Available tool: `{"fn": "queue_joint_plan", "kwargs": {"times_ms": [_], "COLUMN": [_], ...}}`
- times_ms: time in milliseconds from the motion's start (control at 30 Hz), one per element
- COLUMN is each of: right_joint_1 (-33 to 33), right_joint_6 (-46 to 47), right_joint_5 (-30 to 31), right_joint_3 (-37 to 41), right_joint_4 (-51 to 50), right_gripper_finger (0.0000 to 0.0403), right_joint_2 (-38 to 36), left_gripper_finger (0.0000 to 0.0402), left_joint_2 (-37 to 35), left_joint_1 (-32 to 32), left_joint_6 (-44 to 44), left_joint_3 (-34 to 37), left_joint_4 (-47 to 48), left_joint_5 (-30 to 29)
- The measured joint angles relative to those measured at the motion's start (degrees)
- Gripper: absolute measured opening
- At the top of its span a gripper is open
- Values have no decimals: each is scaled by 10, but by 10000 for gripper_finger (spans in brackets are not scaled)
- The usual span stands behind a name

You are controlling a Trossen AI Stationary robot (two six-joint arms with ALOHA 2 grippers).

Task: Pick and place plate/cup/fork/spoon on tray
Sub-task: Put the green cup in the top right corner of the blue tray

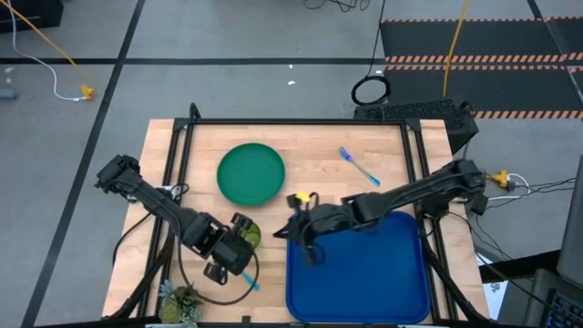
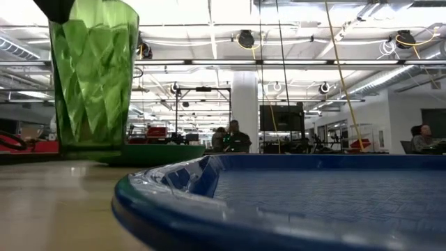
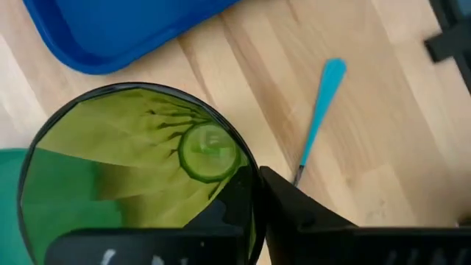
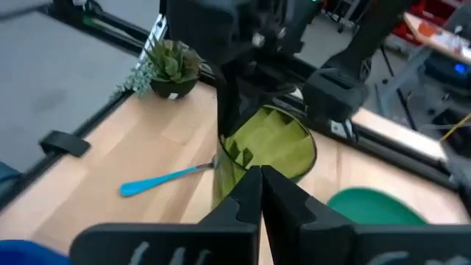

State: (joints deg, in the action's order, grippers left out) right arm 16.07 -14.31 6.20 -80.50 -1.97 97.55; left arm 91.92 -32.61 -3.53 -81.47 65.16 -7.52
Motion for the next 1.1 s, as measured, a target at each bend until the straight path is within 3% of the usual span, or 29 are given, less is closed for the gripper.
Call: {"fn": "queue_joint_plan", "kwargs": {"times_ms": [267, 533, 800, 1100], "right_joint_1": [-1, -1, -14, -19], "right_joint_6": [-64, -135, -194, -253], "right_joint_5": [0, -1, -18, 11], "right_joint_3": [-52, -53, -53, -53], "right_joint_4": [8, 13, 17, 25], "right_gripper_finger": [80, 151, 146, 122], "right_joint_2": [56, 77, 100, 113], "left_gripper_finger": [13, 13, 23, 18], "left_joint_2": [0, 0, 0, 0], "left_joint_1": [1, 24, 51, 67], "left_joint_6": [56, 94, 128, 136], "left_joint_3": [-29, -32, -32, -31], "left_joint_4": [43, 47, 42, 53], "left_joint_5": [2, 12, 20, 43]}}
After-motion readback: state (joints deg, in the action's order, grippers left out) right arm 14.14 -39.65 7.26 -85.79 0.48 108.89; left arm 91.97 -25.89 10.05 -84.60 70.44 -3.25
